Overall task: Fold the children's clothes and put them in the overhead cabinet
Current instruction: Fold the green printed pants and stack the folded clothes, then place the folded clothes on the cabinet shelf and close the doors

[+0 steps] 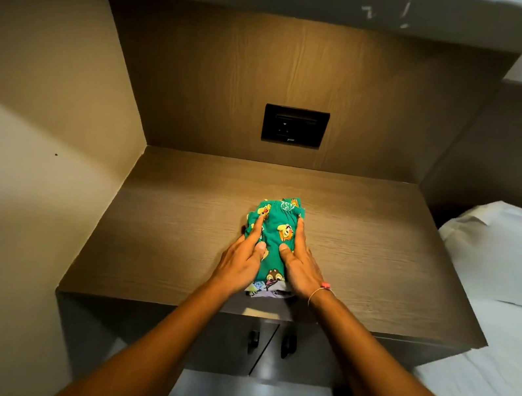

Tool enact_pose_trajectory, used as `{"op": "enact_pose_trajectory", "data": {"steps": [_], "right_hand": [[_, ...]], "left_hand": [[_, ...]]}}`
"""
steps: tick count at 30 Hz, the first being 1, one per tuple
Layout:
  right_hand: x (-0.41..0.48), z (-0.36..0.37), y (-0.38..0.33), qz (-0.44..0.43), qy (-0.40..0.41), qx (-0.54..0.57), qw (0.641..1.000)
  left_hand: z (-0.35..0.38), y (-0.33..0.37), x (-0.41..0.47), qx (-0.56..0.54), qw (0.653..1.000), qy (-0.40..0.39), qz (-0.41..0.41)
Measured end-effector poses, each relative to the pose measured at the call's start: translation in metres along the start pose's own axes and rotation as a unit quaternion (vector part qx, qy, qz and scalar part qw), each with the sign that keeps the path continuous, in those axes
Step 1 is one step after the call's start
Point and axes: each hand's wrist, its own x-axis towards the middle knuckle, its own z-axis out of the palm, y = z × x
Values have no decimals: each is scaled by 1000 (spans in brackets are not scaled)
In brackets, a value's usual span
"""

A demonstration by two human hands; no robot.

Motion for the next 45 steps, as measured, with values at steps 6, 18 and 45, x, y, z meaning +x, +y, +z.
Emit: {"op": "enact_pose_trajectory", "data": {"steps": [6, 18, 45], "right_hand": [[-39, -8, -17, -47, 7, 134, 990], [-187, -131, -90, -287, 104, 196, 932], [-104, -464, -228, -138, 248, 53, 957]], "left_hand": [[-9, 17, -39, -94, 995, 23, 13], [-62, 179, -154, -106, 947, 137, 271], [-113, 500, 45, -81, 967, -20, 242]]}}
